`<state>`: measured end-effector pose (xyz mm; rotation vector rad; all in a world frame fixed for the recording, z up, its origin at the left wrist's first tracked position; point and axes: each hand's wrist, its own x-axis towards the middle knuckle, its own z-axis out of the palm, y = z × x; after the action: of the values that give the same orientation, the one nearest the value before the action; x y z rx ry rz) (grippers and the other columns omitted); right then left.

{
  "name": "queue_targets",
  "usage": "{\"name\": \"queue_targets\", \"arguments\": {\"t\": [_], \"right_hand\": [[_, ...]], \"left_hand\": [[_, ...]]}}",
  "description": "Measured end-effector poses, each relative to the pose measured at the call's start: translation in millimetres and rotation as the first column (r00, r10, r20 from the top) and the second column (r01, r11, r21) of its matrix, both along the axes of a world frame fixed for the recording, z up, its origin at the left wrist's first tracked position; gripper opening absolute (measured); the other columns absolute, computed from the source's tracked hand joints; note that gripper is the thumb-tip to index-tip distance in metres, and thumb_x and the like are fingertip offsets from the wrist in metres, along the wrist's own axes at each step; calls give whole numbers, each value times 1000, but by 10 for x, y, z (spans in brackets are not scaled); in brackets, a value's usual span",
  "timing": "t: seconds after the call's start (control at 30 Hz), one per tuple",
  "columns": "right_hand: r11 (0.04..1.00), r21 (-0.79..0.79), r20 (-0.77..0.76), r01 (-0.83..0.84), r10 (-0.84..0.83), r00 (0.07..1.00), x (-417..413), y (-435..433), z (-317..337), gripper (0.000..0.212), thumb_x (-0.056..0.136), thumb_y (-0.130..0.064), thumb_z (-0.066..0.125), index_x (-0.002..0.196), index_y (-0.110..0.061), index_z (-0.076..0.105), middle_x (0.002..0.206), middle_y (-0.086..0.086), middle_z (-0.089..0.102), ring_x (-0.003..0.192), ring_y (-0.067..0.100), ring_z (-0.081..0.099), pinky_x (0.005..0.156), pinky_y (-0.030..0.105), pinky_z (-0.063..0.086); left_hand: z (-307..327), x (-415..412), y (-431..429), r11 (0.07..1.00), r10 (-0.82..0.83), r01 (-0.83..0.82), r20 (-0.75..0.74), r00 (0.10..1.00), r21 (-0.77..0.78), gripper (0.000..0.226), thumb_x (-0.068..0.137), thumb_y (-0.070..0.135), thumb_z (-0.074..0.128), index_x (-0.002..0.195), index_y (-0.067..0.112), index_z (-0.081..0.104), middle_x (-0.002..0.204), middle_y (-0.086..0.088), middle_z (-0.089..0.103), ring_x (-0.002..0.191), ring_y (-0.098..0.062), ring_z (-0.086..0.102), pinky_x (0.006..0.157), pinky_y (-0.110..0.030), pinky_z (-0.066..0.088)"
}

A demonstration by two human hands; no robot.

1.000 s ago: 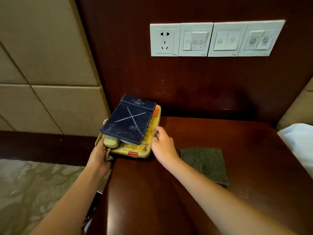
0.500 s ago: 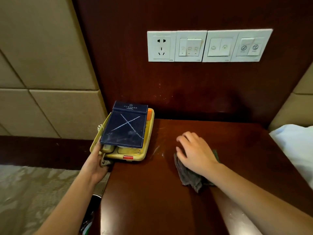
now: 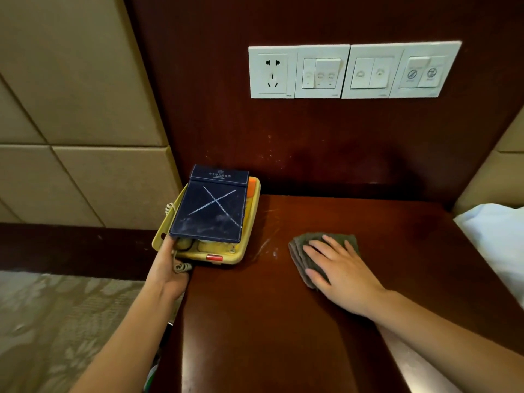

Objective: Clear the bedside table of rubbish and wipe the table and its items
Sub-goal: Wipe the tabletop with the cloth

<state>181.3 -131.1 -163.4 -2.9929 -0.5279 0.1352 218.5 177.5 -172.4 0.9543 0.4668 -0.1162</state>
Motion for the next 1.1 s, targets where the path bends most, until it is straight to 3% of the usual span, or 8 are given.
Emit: {"name": "queue_targets", "arguments": {"t": [0.2, 0.3, 0.5, 0.6, 0.7, 0.8, 0.93, 1.1], "right_hand": [[999, -34, -104, 37, -40, 994, 315, 35, -72, 57, 98, -55, 15, 150, -40, -3, 158, -15, -14, 144, 18, -21, 114, 51, -15], [996, -25, -110, 88, -90, 990, 479, 88, -91, 57, 98, -57, 13, 150, -41, -4, 158, -14, -16, 144, 20, -22, 114, 54, -16], [989, 0, -136, 150, -149, 979, 628, 280, -101, 55, 99, -54, 12, 150, -41, -3, 158, -13, -15, 145, 22, -21, 113, 57, -15], [1000, 4, -154, 27, -26, 988, 520, 339, -52, 54, 100, -53, 12, 150, -41, -3, 158, -14, -15, 144, 21, -22, 113, 57, -15], [985, -4, -147, -170, 168, 975, 293, 610, -14, 53, 100, -52, 14, 150, -41, -1, 159, -13, -13, 144, 22, -22, 112, 57, -17], [938, 9, -146, -345, 343, 928, 147, 1013, -26, 53, 100, -51, 17, 150, -40, 2, 159, -11, -10, 144, 22, -22, 111, 57, -19], [907, 19, -140, -420, 418, 898, 336, 1180, -37, 52, 100, -51, 19, 150, -42, 5, 160, -12, -6, 145, 20, -18, 113, 54, -18], [976, -6, -100, -216, 214, 972, 888, 840, -37, 54, 99, -55, 17, 150, -43, 5, 160, -13, -5, 147, 18, -12, 114, 49, -14]], "left_hand": [[-6, 44, 34, 998, 39, -38, 9, 999, -55, 39, 89, 50, 51, 104, 17, 64, 78, -7, 75, 87, -23, 65, 72, -37, 47], [-7, 59, 74, 998, 44, -42, 34, 998, -41, 37, 90, 50, 49, 103, 18, 64, 79, -4, 74, 76, -21, 70, 71, -35, 46], [-17, 91, 143, 997, 70, -69, 20, 997, -28, 38, 86, 54, 51, 97, 21, 67, 92, -5, 71, 91, -23, 60, 86, -37, 42], [51, 110, 209, 995, 96, -95, 31, 995, -43, 39, 85, 53, 54, 103, 21, 67, 100, -5, 71, 96, -24, 63, 89, -39, 46], [149, 125, 277, 993, 113, -110, 50, 992, -48, 33, 87, 49, 53, 95, 20, 67, 89, -2, 72, 84, -18, 67, 77, -32, 51], [189, 125, 328, 992, 126, -123, 80, 989, -41, 32, 87, 49, 51, 92, 21, 67, 84, -1, 73, 87, -19, 62, 77, -32, 45], [137, 120, 379, 992, 122, -119, 113, 986, -33, 46, 87, 51, 48, 65, 22, 76, 75, 2, 73, 70, -18, 67, 68, -29, 47], [63, 90, 411, 994, 88, -77, 166, 982, -72, 35, 45, 47, 74, 67, 20, 78, 82, -1, 75, 71, -18, 72, 68, -30, 58]]}}
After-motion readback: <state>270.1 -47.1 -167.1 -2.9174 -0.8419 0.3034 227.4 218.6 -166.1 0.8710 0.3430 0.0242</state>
